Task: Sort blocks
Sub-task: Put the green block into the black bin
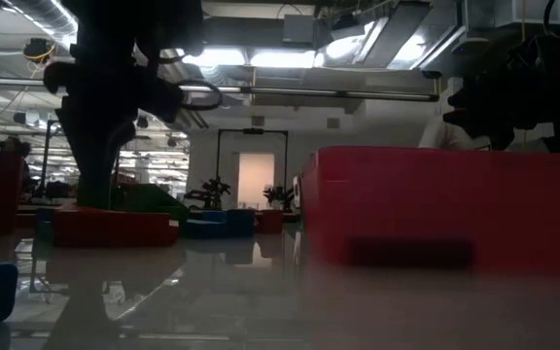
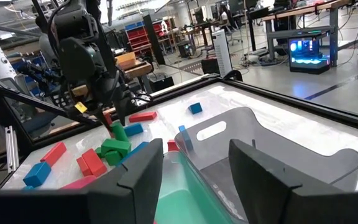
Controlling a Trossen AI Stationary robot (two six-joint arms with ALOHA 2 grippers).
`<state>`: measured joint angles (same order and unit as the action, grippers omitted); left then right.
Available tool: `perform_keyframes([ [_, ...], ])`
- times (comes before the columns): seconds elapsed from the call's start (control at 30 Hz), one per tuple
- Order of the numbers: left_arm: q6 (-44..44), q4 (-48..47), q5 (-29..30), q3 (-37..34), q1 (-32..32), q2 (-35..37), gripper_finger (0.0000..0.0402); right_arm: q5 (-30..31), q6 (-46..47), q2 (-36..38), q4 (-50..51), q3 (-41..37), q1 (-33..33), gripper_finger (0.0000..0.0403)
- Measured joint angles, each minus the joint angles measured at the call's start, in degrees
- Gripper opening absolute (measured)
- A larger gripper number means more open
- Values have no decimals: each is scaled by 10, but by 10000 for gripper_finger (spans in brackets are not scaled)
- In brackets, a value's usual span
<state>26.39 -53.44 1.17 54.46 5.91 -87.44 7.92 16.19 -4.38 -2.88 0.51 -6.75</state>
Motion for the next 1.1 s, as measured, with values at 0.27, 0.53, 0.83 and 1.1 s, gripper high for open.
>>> perform_keyframes([
  [0.27,-9,0,6,0,0,-7,131,0,0,0,0,0,0,186],
  [0.53,-8,-1,4,0,0,-4,112,0,0,0,0,0,0,186],
  [0.83,-12,-8,1,50,-14,42,112,0,-2,0,0,0,0,186],
  [1.1,-109,130,19,76,-69,78,112,3,-67,0,1,0,0,186],
])
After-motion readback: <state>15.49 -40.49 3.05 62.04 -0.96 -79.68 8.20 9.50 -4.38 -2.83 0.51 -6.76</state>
